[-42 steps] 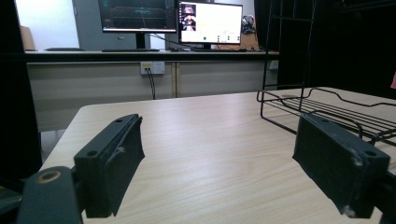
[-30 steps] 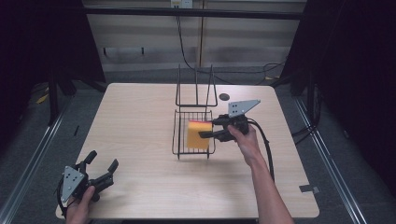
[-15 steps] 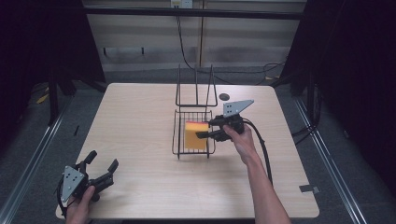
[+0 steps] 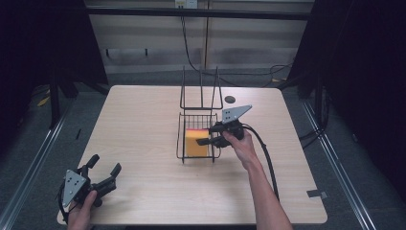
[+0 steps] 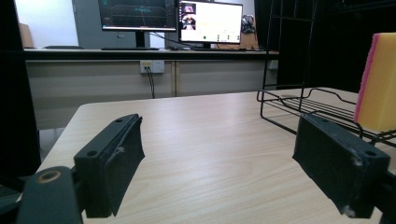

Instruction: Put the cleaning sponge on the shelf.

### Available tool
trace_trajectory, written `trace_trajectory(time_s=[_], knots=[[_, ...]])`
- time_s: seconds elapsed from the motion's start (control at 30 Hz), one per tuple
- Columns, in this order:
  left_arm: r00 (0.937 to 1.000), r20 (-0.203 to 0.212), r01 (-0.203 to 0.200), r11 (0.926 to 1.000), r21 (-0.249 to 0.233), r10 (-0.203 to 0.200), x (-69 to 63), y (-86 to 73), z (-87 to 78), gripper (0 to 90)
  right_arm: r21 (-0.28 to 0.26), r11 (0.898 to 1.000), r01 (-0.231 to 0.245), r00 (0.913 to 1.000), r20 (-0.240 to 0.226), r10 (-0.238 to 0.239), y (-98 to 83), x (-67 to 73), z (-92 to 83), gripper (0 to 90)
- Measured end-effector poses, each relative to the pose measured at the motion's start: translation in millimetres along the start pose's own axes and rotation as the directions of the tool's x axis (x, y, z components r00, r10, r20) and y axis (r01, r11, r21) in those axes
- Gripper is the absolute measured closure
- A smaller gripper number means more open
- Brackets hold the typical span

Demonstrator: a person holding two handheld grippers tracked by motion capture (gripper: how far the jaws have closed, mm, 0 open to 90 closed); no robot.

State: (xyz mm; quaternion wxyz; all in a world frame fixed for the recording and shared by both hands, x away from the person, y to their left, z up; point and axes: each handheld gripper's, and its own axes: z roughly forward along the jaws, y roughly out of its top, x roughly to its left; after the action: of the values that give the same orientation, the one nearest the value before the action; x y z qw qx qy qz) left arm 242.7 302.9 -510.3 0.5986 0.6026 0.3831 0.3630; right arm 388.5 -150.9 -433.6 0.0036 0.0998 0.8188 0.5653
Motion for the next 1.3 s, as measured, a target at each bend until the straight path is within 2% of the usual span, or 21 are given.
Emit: trace_trajectory(time_s=[0.2, 0.53, 0.7, 0.77, 0.83, 0.93, 1.1, 1.13, 1.23, 1.27, 1.3], knots=[[1.0, -0.002, -0.006, 1.0, 0.005, 0.006, 0.0, 0.0, -0.6, 15.5, 0.026, 1.0, 0.0, 1.0, 0.002, 0.0, -1.7, -1.0, 1.7, 59.6], [1.0, 0.002, 0.001, 1.0, -0.005, -0.001, -1.2, -0.4, -0.5, 15.5, 0.014, 1.0, -0.004, 0.9998, -0.019, 0.004, -5.6, -2.2, 4.2, 58.1], [1.0, 0.001, -0.004, 1.0, -0.005, 0.004, -0.9, -0.3, -0.6, 15.6, 0.027, 1.0, -0.003, 0.9999, -0.012, 0.004, -5.1, -2.0, 2.8, 54.8], [1.0, 0.0, -0.004, 1.0, -0.005, 0.004, -0.9, -0.3, -0.6, 15.5, 0.031, 1.0, -0.008, 0.9999, -0.011, 0.008, -5.6, -1.6, 3.0, 49.8], [1.0, 0.0, -0.004, 1.0, -0.005, 0.004, -0.9, -0.3, -0.6, 15.6, 0.031, 0.999, -0.012, 0.9997, -0.019, 0.012, -6.0, -1.7, 3.0, 48.8], [1.0, 0.003, 0.0, 1.0, -0.006, 0.0, -1.2, -0.4, -0.5, 15.6, 0.02, 1.0, -0.021, 0.9997, -0.01, 0.021, -7.1, -1.5, 3.2, 41.0], [1.0, 0.003, 0.001, 1.0, -0.006, -0.001, -1.2, -0.4, -0.5, 15.6, 0.003, 1.0, -0.025, 0.9997, 0.0, 0.025, -5.2, -0.6, 2.0, 36.1], [1.0, 0.004, 0.001, 1.0, -0.006, -0.001, -1.2, -0.4, -0.5, 15.5, -0.003, 1.0, -0.025, 0.9996, 0.012, 0.025, -4.6, 0.0, 1.1, 32.6], [1.0, 0.003, 0.0, 1.0, -0.005, 0.0, -1.2, -0.4, -0.5, 15.6, -0.003, 1.0, -0.028, 0.9996, 0.008, 0.028, -4.1, 1.2, 1.0, 31.5], [1.0, 0.003, 0.0, 1.0, -0.006, 0.0, -1.2, -0.4, -0.5, 15.6, -0.011, 0.999, -0.03, 0.9992, 0.024, 0.03, -3.3, 2.3, 1.1, 25.4], [1.0, 0.003, 0.001, 1.0, -0.006, -0.001, -1.2, -0.4, -0.5, 15.6, -0.011, 0.999, -0.03, 0.9992, 0.024, 0.03, -3.3, 2.3, 1.1, 25.4]])
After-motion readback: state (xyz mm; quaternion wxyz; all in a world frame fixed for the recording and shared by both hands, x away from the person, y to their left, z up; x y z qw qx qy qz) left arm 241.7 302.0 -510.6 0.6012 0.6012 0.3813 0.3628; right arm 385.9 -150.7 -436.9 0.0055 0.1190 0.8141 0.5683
